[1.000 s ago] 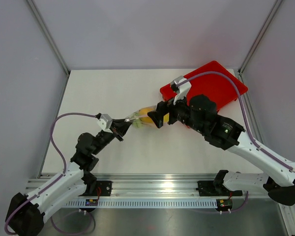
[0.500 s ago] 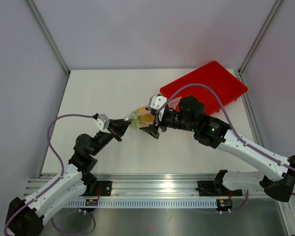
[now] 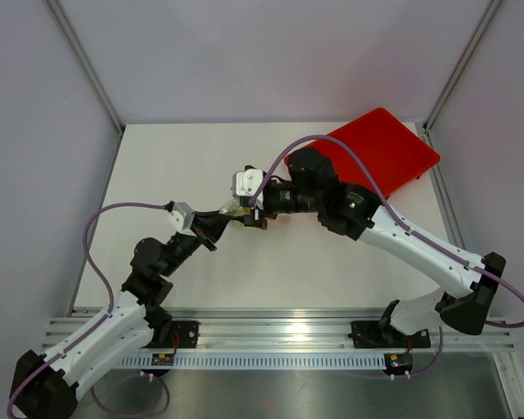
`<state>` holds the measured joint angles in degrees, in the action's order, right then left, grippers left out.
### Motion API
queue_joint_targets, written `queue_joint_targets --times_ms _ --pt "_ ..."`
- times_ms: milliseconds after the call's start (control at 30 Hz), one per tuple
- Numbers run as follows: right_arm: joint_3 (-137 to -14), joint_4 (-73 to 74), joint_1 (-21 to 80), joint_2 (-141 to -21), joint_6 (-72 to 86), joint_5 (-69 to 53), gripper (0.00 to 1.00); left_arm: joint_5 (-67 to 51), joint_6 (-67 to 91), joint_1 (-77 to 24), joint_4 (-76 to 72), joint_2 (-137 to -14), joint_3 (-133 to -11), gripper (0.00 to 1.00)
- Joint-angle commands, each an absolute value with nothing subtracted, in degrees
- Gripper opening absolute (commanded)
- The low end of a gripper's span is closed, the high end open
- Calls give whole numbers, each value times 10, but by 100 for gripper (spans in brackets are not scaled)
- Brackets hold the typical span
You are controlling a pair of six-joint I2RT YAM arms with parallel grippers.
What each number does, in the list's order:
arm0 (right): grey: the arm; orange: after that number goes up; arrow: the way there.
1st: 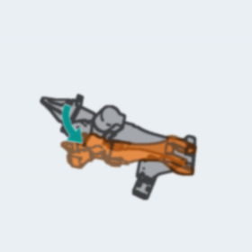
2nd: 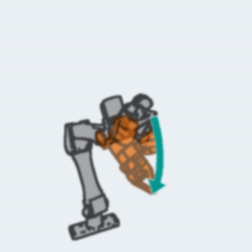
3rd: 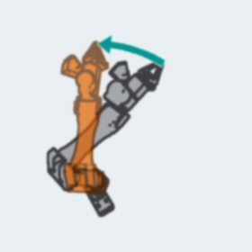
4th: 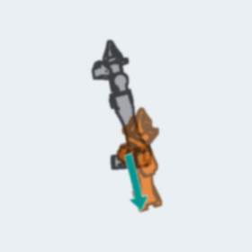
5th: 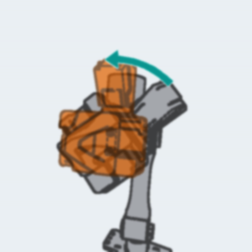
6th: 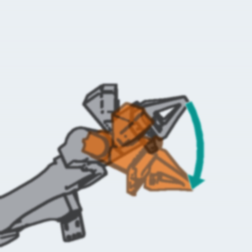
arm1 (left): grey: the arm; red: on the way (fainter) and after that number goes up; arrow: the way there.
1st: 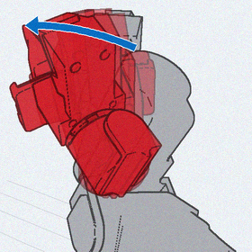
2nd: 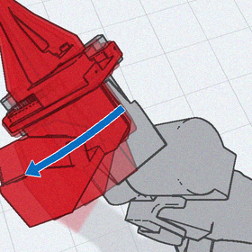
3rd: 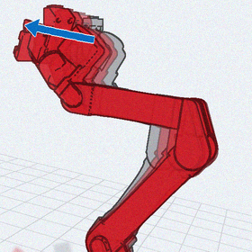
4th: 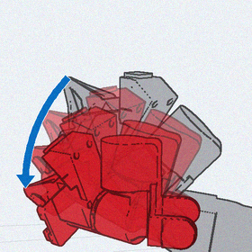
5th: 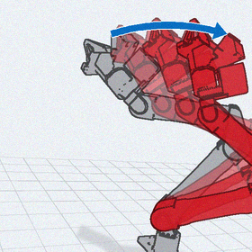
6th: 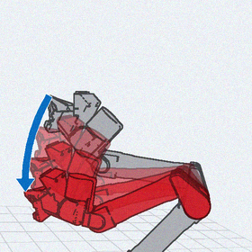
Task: Open the zip-top bag and remove the fake food
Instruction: Unzip the zipper food storage bag at the center of the board.
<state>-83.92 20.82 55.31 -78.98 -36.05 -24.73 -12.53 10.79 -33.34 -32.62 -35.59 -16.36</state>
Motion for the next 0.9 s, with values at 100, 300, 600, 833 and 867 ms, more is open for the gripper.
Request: queue_joint_targets --times_ms 100,300,600,833,867 --pt "-892 236 551 -831 -405 -264 66 -112 108 -336 -368 -343 -165 0" --pt "-896 236 551 -852 -413 -269 61 -112 106 -336 -369 -344 -165 0" --pt "-877 194 551 -855 -409 -275 56 -115 107 -335 -371 -346 -163 0" --pt "-893 201 553 -866 -402 -283 45 -115 108 -335 -373 -347 -163 0" --pt "-896 207 555 -870 -403 -280 44 -114 108 -336 -372 -347 -162 0"
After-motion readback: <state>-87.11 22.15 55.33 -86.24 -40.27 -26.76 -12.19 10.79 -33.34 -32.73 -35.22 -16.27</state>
